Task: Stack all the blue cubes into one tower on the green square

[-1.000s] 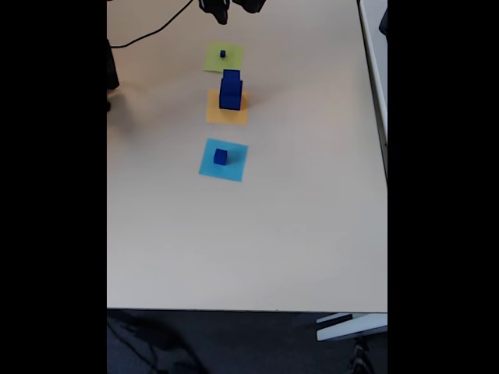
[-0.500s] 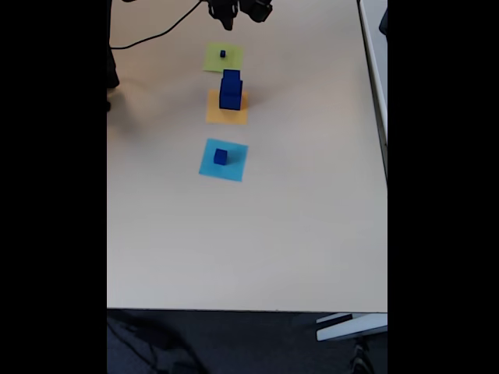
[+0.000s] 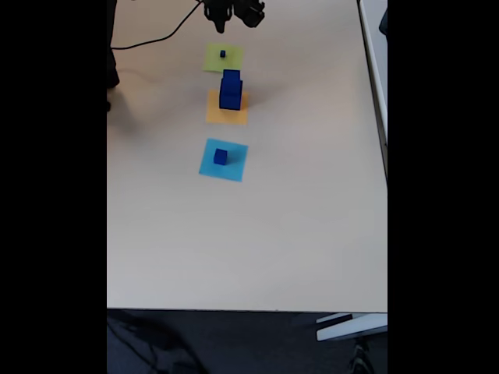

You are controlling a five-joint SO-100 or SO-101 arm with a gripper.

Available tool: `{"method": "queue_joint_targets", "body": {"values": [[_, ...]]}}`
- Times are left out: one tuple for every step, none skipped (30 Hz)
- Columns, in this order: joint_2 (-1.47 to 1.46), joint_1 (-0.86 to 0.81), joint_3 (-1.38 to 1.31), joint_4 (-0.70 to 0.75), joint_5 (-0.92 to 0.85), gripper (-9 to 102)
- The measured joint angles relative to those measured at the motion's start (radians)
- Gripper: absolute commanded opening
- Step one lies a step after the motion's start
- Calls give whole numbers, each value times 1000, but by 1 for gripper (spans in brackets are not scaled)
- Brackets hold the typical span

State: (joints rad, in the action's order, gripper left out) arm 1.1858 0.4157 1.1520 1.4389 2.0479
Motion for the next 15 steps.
{"method": "queue_joint_targets", "body": {"values": [[-5, 2, 0, 0, -3, 0], [-8, 2, 0, 0, -11, 0], [-8, 3, 0, -2, -17, 0], [-9, 3, 0, -2, -23, 0], [-9, 3, 0, -2, -32, 0], [-9, 3, 0, -2, -41, 0], [-9, 0, 0, -2, -48, 0], [-9, -3, 0, -2, -52, 1], [-9, -6, 0, -2, -52, 1], [-9, -9, 0, -2, -51, 1], [-9, -9, 0, -2, -46, 1], [-9, -11, 0, -2, -41, 2], [-9, -11, 0, -2, -32, 4], [-9, -9, 0, -2, -21, 6], [-9, -8, 0, -2, -12, 8]]}}
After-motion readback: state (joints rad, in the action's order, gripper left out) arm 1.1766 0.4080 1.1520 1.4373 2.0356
